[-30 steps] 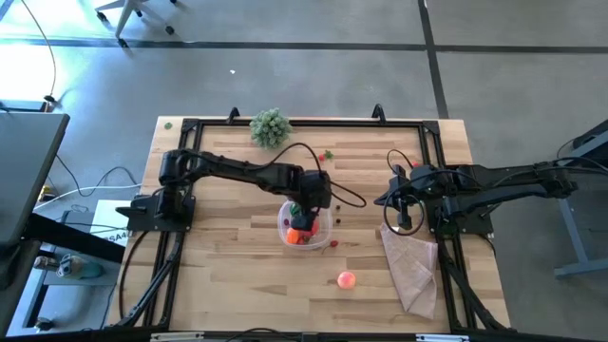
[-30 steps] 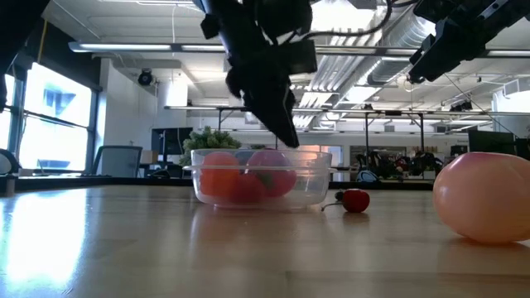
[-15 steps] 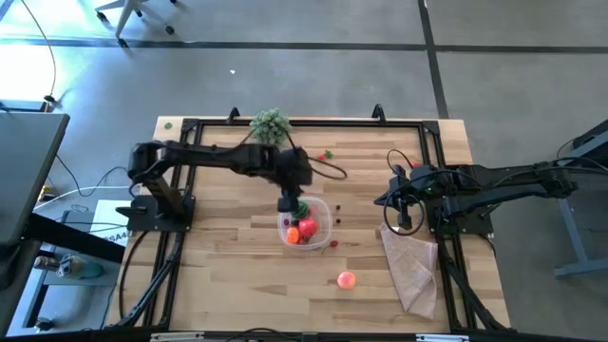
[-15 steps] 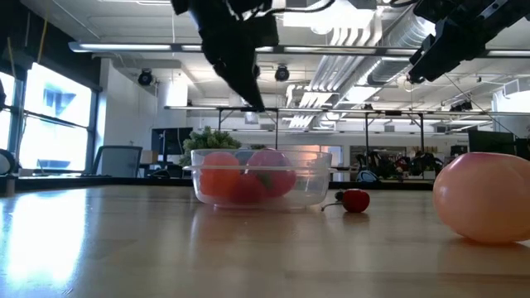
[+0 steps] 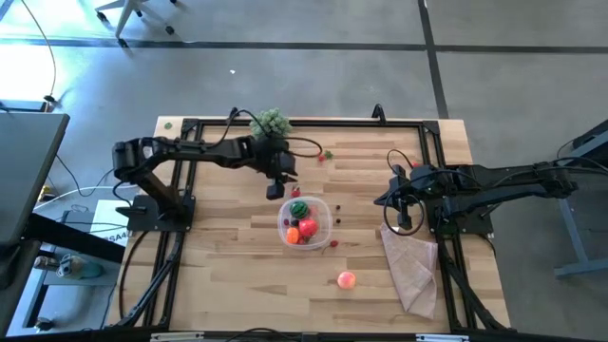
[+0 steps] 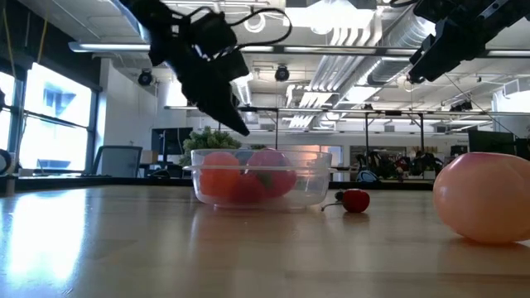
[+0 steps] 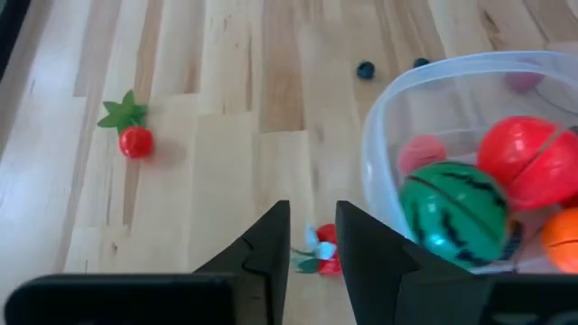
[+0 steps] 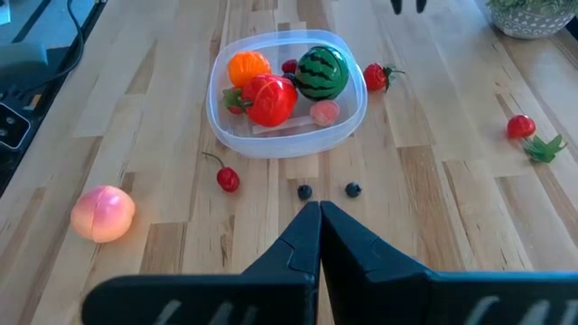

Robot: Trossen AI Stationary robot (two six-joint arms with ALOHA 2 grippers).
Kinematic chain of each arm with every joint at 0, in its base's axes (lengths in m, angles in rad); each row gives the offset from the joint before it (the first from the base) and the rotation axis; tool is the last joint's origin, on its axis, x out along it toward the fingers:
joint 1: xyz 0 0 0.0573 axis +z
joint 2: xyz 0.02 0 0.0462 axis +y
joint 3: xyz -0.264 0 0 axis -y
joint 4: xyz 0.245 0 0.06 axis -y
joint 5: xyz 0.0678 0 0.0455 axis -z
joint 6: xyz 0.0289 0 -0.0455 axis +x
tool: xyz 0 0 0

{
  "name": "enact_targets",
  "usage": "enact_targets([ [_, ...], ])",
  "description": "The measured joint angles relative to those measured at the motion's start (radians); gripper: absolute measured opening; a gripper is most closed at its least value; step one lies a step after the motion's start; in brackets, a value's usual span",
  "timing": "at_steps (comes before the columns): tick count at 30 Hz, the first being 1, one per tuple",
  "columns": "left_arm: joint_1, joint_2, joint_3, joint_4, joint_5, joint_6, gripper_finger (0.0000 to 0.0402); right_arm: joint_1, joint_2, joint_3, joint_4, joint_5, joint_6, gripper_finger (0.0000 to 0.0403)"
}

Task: Pick and placing Produce into tupperware
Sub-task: Put the strawberry into the transparent container

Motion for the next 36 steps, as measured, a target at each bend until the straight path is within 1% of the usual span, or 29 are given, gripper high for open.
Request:
enact_targets([
  [4, 0.057, 0.0, -0.074, 0.082, 0.053, -0.008, 0.0086, 0.0, 0.0, 0.0, 0.0, 0.0, 0.0, 0.0],
  [9, 0.088, 0.0, -0.113, 0.108, 0.053, -0.044, 0.0098, 0.0, 0.0, 0.0, 0.0, 0.0, 0.0, 0.0],
  [14, 0.085, 0.006, -0.132, 0.116, 0.053, -0.011, 0.0115, 0.0, 0.0, 0.0, 0.0, 0.0, 0.0, 0.0],
  [19, 0.086, 0.064, -0.137, 0.155, 0.057, -0.018, 0.0139, 0.0, 0.0, 0.0, 0.0, 0.0, 0.0, 0.0],
  [23, 0.086, 0.093, -0.137, 0.177, 0.088, -0.022, 0.016, 0.0, 0.0, 0.0, 0.0, 0.0, 0.0, 0.0],
  [27, 0.086, 0.095, -0.136, 0.192, 0.116, -0.026, 0.0182, 0.0, 0.0, 0.0, 0.0, 0.0, 0.0, 0.0],
  [36, 0.049, 0.095, -0.136, 0.192, 0.105, -0.026, 0.0221, 0.0, 0.0, 0.0, 0.0, 0.0, 0.0, 0.0],
])
